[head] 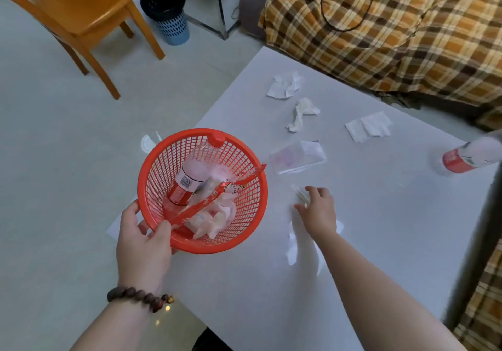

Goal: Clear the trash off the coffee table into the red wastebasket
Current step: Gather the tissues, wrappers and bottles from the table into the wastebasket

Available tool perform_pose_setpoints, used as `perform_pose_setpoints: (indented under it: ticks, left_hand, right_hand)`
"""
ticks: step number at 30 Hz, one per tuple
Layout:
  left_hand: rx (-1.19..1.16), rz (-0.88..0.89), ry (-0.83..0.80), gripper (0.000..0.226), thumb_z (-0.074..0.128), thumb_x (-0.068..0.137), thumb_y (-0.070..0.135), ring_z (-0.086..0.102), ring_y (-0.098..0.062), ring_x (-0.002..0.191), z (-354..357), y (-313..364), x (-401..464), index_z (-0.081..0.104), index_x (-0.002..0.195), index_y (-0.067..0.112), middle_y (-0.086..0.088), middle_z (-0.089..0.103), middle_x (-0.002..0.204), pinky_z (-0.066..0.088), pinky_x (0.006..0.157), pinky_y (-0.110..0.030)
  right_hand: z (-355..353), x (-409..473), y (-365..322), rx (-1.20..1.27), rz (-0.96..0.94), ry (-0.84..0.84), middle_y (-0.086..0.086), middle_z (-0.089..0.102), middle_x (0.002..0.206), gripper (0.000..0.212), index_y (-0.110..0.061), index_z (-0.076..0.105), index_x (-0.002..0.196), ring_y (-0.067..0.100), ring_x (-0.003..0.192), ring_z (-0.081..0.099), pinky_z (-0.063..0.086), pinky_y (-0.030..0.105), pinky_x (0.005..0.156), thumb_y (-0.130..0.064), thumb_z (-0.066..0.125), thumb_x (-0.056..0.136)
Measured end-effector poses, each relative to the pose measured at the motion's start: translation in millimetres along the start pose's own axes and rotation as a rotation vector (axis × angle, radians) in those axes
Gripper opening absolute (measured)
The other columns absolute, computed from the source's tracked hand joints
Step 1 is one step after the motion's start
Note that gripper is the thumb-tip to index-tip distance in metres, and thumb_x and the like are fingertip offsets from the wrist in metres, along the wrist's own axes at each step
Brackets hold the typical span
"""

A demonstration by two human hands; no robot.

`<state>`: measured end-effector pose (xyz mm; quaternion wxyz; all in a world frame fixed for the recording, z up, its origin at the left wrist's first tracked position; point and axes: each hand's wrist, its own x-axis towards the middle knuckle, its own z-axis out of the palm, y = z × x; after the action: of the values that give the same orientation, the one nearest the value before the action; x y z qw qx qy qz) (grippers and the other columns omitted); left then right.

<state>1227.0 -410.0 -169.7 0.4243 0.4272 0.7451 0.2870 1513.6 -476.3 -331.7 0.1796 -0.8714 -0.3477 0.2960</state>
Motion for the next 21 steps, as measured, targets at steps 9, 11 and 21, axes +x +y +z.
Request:
perform_pose_setpoints:
  ticks: [9,11,21]
  left_hand:
    - [-0.05,-0.041,0.051,0.042,0.064,0.091,0.015,0.075,-0.026,0.087,-14,-20,16,0.053,0.12,0.043,-0.003,0.073,0.107,0.063,0.065,-0.046]
    - [-0.04,-0.051,0.05,0.042,0.063,0.091,0.015,0.074,-0.027,0.092,-17,-21,16,0.051,0.121,0.042,-0.003,0.072,0.11,0.063,0.066,-0.047]
    - [-0.023,-0.04,0.063,0.041,0.057,0.088,0.003,0.071,-0.021,0.087,-45,11,-13,0.051,0.112,0.035,-0.003,0.071,0.104,0.06,0.08,-0.045]
  right_hand:
    - [46,21,2,-0.198,-0.02,0.001,0.013,0.056,0.101,0.023,-0.007,0.055,0.095,0.03,0.098,0.045,0.038,0.034,0.072,0.005,0.04,0.081]
    - [44,16,-3,-0.201,-0.003,-0.038,0.013,0.056,0.102,0.024,-0.007,0.054,0.093,0.03,0.097,0.045,0.038,0.034,0.072,0.005,0.038,0.081]
    - [-43,-105,-153,0.323,-0.519,0.129,-0.003,0.054,0.083,0.01,-0.013,0.057,0.081,0.011,0.081,0.045,0.031,0.013,0.067,-0.006,0.056,0.087]
